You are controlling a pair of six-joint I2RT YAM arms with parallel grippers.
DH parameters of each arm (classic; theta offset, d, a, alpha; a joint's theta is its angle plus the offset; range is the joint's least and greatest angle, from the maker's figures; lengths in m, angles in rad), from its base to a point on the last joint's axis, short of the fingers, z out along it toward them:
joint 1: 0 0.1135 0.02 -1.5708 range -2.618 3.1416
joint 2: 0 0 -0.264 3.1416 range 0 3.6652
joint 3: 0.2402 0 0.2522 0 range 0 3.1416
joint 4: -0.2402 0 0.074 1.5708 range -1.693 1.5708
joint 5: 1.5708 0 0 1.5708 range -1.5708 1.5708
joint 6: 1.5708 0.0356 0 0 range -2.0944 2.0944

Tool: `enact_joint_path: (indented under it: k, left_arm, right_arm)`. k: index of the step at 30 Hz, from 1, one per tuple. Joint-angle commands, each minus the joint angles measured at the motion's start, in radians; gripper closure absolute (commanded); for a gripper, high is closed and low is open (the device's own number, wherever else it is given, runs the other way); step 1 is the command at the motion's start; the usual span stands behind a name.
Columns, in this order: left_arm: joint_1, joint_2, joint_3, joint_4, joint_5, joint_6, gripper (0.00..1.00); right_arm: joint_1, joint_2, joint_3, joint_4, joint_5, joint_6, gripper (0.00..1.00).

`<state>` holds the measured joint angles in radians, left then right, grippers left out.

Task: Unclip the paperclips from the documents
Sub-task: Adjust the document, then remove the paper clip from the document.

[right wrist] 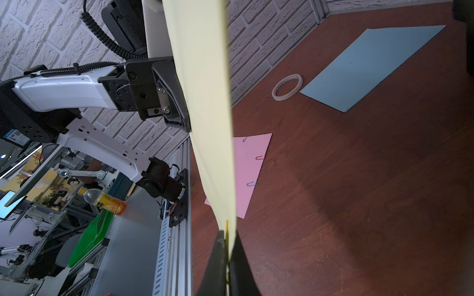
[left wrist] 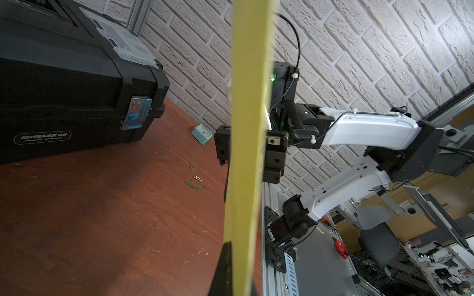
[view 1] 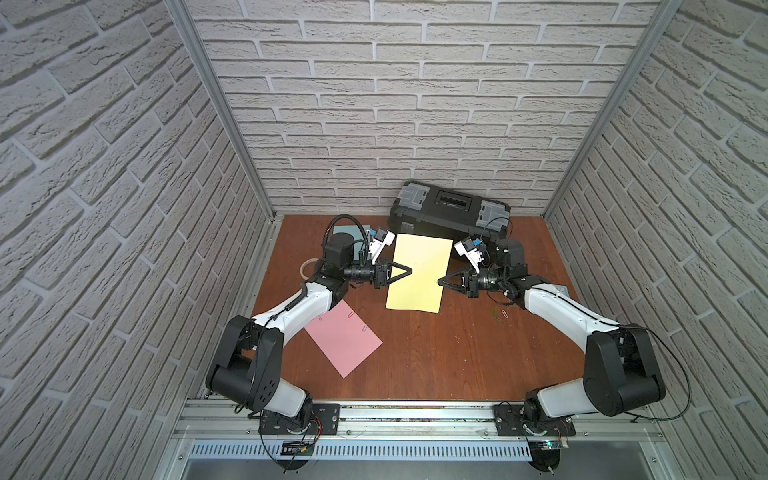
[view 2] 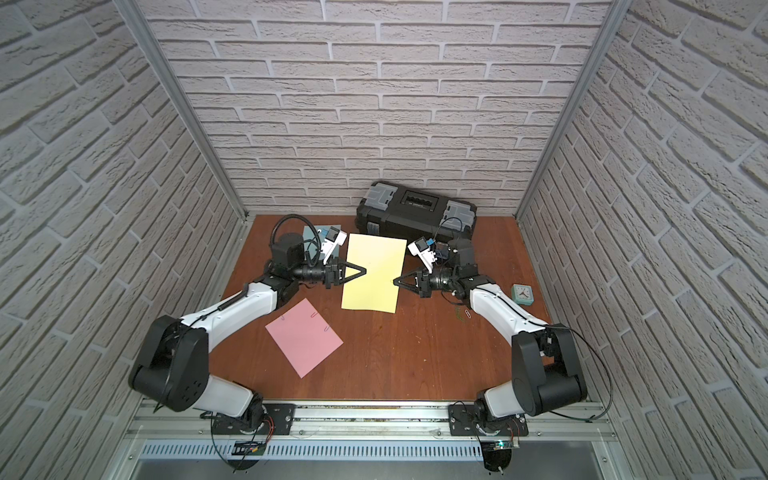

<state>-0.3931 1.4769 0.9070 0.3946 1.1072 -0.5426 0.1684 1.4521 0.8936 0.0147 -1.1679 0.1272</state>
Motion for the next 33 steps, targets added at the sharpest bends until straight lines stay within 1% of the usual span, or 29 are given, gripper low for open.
enact_joint_path:
  k: [1,21,33]
  left_arm:
    - [0.010,-0.035,0.007,0.009,0.000,0.029,1.00]
    - [0.027,-0.058,-0.003,0.003,-0.014,0.041,1.00]
    - [0.028,-0.061,-0.003,-0.003,-0.015,0.045,1.00]
  right_arm:
    - [0.000,-0.014,0.021,0.016,-0.012,0.003,0.94]
    - [0.000,-0.022,0.027,-0.049,0.020,-0.031,0.91]
    - [-0.001,-0.030,0.027,-0.073,0.037,-0.047,0.91]
